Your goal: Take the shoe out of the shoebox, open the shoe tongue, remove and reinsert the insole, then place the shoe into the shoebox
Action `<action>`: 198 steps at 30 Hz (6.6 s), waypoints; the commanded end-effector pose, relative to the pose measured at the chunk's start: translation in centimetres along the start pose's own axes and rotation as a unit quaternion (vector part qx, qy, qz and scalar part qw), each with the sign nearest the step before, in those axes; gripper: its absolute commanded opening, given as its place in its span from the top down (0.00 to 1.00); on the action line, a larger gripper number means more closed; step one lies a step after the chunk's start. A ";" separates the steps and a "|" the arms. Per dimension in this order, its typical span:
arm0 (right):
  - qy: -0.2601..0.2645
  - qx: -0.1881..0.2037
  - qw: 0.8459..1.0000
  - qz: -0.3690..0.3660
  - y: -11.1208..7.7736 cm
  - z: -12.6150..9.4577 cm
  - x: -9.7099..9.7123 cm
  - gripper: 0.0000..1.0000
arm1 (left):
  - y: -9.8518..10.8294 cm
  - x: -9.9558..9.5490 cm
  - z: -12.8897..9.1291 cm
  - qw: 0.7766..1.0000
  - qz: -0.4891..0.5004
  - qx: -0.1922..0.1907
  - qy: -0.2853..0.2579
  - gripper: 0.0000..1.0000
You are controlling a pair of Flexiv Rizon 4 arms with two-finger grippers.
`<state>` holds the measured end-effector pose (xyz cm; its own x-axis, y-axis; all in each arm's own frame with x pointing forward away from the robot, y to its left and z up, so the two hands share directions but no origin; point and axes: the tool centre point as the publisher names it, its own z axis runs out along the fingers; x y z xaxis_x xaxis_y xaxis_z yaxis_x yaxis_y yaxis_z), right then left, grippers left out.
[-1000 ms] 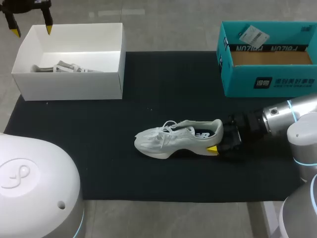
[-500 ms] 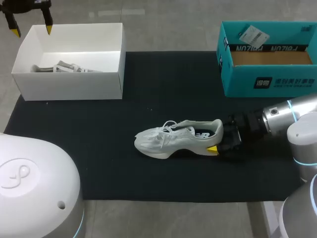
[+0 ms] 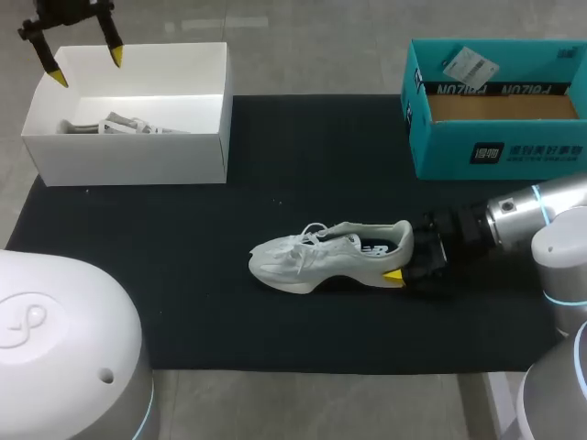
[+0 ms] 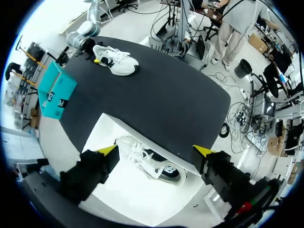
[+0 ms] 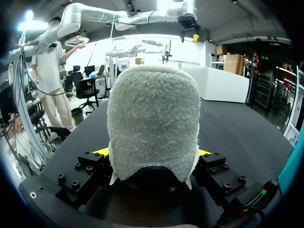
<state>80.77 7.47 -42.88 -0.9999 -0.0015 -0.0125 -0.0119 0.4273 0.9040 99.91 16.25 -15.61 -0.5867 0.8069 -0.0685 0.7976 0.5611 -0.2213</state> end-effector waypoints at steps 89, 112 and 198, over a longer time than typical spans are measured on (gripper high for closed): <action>0.000 0.001 1.000 0.000 0.0 0.3 -0.1 1.00 | -24.2 -17.3 13.3 0.760 -0.648 -0.041 -0.019 0.00; 0.000 0.001 1.000 0.000 0.0 0.3 -0.1 1.00 | -32.8 -15.8 16.9 0.396 -0.916 -0.063 -0.016 0.00; 0.000 0.001 1.000 0.000 0.0 0.3 -0.1 1.00 | -31.9 -17.8 31.3 0.312 -0.921 -0.146 -0.181 0.00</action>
<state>80.82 7.51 -42.88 -0.9999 -0.0034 -0.0122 -0.0124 0.4278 0.9038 80.37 -22.34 -38.10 -0.0312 -0.9795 -0.1989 -0.9926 0.0538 -0.1092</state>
